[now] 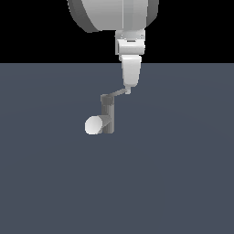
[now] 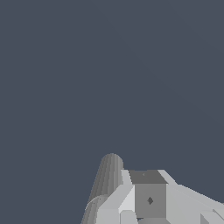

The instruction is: Turn on the faucet by rotating a designated handle.

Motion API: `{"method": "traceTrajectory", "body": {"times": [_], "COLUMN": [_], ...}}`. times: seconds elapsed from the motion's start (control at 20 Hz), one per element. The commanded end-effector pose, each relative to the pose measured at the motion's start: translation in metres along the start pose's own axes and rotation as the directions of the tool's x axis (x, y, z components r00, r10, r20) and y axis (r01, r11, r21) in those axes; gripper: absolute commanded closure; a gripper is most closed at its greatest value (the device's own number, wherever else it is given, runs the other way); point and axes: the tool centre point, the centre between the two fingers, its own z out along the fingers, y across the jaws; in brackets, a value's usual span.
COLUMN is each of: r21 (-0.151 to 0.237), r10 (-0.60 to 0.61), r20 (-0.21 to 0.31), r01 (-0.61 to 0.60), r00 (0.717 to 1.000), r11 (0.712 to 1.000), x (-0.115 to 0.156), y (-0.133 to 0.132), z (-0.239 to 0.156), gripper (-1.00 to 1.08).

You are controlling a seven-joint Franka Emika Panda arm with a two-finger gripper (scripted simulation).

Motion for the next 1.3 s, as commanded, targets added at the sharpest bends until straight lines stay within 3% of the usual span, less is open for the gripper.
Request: {"method": "traceTrajectory", "body": {"times": [0.0, 0.8, 0.85, 1.25], "r21": [-0.025, -0.042, -0.017, -0.032], "r10": [-0.013, -0.003, 0.007, 0.001], "r20": [0.003, 0.0, 0.004, 0.001], "r01": [0.013, 0.003, -0.007, -0.001], "r00": [1.0, 1.0, 1.0, 1.0], "r11": [1.0, 0.999, 1.0, 0.999], "x": [-0.013, -0.033, -0.026, -0.073], "y": [0.013, 0.054, 0.044, 0.053], "z": [0.01, 0.014, 0.004, 0.01], "gripper": [1.08, 1.08, 1.08, 1.08]}}
